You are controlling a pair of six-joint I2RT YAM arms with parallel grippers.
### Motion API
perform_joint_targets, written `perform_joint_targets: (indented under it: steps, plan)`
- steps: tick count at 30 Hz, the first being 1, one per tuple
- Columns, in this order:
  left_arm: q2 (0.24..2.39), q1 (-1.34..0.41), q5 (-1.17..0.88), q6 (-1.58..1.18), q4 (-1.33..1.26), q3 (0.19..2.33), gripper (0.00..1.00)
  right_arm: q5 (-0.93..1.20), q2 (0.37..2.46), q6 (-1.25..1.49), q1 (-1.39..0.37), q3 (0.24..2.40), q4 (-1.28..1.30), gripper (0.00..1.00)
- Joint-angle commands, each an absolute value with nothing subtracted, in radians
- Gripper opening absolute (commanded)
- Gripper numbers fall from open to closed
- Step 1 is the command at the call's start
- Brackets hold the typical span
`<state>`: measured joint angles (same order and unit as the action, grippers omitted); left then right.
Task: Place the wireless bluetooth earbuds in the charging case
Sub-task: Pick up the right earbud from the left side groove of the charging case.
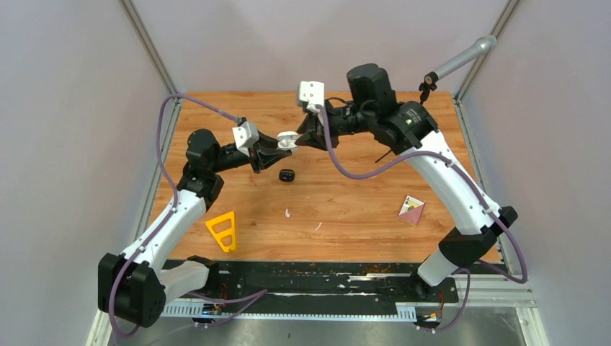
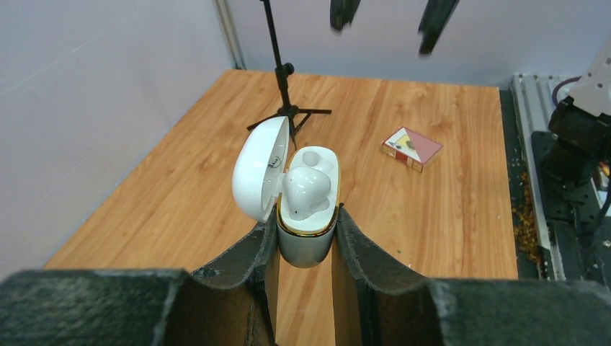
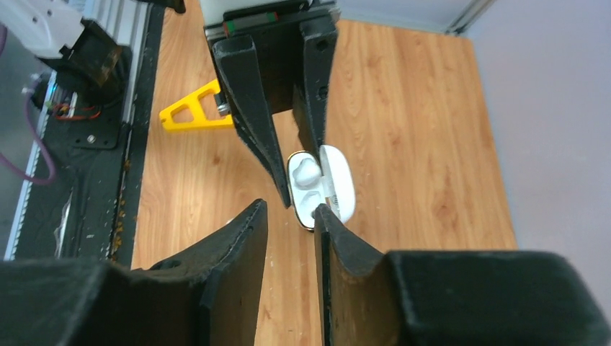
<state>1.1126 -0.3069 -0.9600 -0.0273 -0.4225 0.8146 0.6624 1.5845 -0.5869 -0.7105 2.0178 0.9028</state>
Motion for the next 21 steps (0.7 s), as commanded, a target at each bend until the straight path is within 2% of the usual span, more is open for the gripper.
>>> perform_joint_targets:
  steps: [1,7,9,21]
  plan:
    - [1.056,-0.310,-0.957,0.103,-0.339,0.814,0.00,0.664,1.613,-0.661,-0.761,2.061,0.965,0.30]
    - [1.047,-0.317,-0.960,0.104,-0.332,0.799,0.00,0.623,1.629,-0.800,-0.801,2.051,0.985,0.32]
    - [1.046,-0.319,-0.961,0.113,-0.322,0.800,0.00,0.603,1.638,-0.832,-0.818,2.051,0.988,0.36]
    - [1.033,-0.324,-0.983,0.170,-0.237,0.824,0.00,0.512,1.631,-0.855,-0.862,2.001,0.929,0.39]
